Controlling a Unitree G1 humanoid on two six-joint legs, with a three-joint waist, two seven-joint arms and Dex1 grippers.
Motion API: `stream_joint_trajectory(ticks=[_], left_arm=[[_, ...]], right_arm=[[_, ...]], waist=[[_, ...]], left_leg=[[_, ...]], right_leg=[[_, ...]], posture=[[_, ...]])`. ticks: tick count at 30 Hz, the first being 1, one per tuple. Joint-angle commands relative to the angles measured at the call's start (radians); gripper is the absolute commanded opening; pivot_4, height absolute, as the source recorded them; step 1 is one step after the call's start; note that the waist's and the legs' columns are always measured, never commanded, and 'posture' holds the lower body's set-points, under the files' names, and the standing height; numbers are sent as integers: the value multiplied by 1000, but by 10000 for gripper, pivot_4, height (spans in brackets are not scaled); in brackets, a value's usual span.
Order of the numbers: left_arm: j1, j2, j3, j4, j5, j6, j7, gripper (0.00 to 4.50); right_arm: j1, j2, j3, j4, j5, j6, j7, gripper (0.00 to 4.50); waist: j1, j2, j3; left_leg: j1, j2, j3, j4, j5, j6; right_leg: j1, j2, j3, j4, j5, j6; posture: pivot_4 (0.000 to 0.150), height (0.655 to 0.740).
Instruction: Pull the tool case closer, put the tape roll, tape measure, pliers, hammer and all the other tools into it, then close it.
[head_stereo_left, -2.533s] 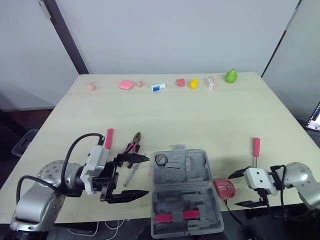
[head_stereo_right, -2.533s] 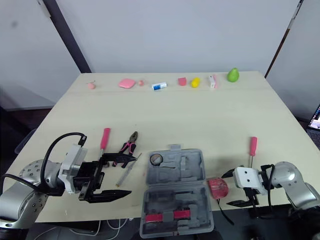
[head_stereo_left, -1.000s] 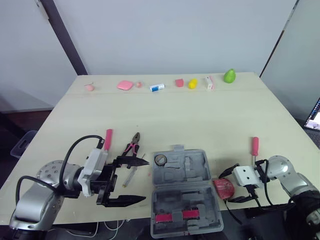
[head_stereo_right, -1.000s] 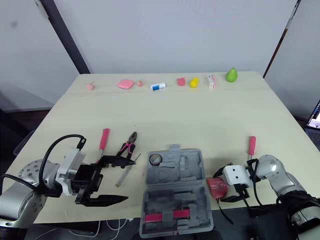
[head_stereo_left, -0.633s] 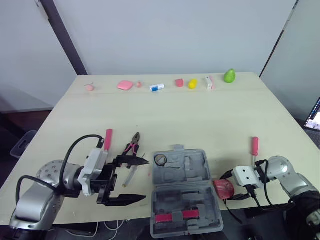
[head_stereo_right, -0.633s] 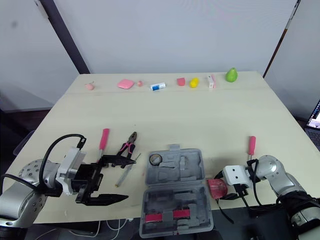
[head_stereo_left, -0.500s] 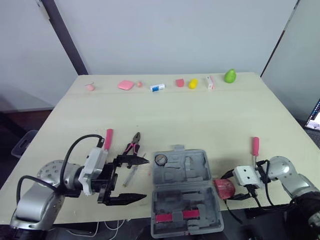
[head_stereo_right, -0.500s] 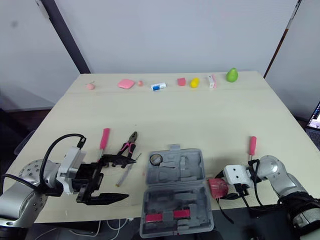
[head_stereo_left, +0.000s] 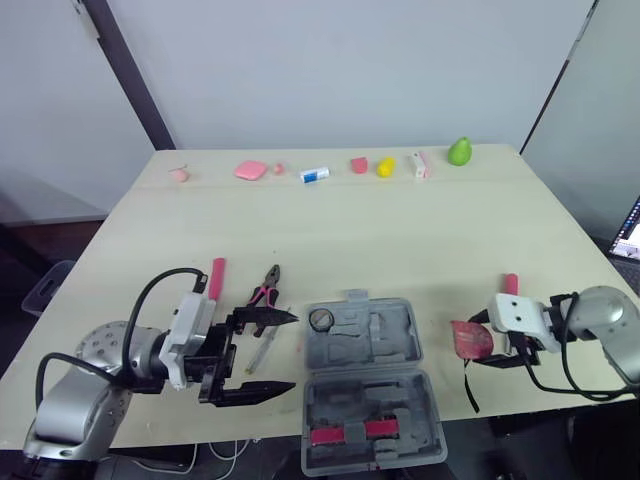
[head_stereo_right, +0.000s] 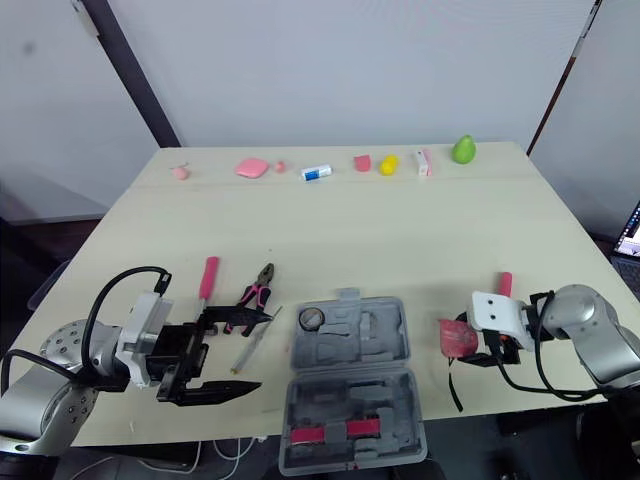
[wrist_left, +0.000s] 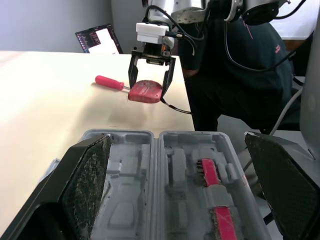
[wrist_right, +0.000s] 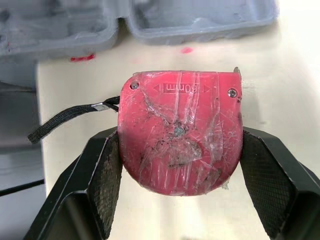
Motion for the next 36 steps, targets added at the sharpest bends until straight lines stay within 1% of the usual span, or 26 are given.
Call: stream_joint_trajectory(ticks=[1, 3, 7, 10, 13, 17, 26, 36], left_arm=[[-10, -6, 14, -7, -1, -6, 17, 45000], [-7, -8, 17, -4, -1, -4, 25, 45000], [1, -6, 25, 8, 7, -11, 34, 45000], [4, -1, 38, 21, 12, -17, 35, 45000], [8, 3, 49, 32, 18, -23, 31, 45000], [14, 7, 59, 48, 31, -36, 27, 45000], [33, 9, 75, 43, 35, -41, 26, 45000], [60, 5, 75, 14, 27, -37, 44, 45000]], right_arm=[[-96, -5, 62, -99, -64, 123, 18, 29016], [-152, 13, 112, -132, -93, 194, 32, 29016], [-285, 68, 229, -155, -204, 302, 28, 29016], [-346, 96, 296, -165, -238, 373, 58, 29016], [-422, 172, 372, -109, -292, 433, 49, 29016], [-488, 246, 463, -9, -353, 396, 56, 29016], [-540, 351, 527, 111, -415, 341, 39, 29016], [-534, 412, 519, 161, -457, 307, 5, 29016]], waist=[[0, 0, 0], [0, 0, 0], [0, 0, 0], [5, 0, 0], [7, 0, 0], [3, 1, 0], [4, 1, 0], [1, 1, 0]], left_leg=[[0, 0, 0, 0, 0, 0], [0, 0, 0, 0, 0, 0], [-3, 0, -1, 0, 0, 0], [-7, 0, -1, 0, 0, 0], [-13, 0, -1, 2, 0, 0], [-14, 0, -1, 2, 0, 0], [-15, 0, -1, 2, 0, 0], [-14, 0, -1, 2, 0, 0]], right_leg=[[0, 0, 0, 0, 0, 0], [0, 0, -1, 0, 0, 0], [-3, 0, -1, 0, 0, 0], [-6, 0, -2, -1, 0, 0], [-10, 0, -5, 0, 0, 0], [-11, 0, -6, 0, 0, 0], [-11, 0, -6, 0, 0, 0], [-11, -1, -7, 1, 0, 0]], posture=[[1500, 7400], [1500, 7400], [1500, 7400], [1500, 7400], [1500, 7400], [1500, 7400], [1500, 7400], [1500, 7400]])
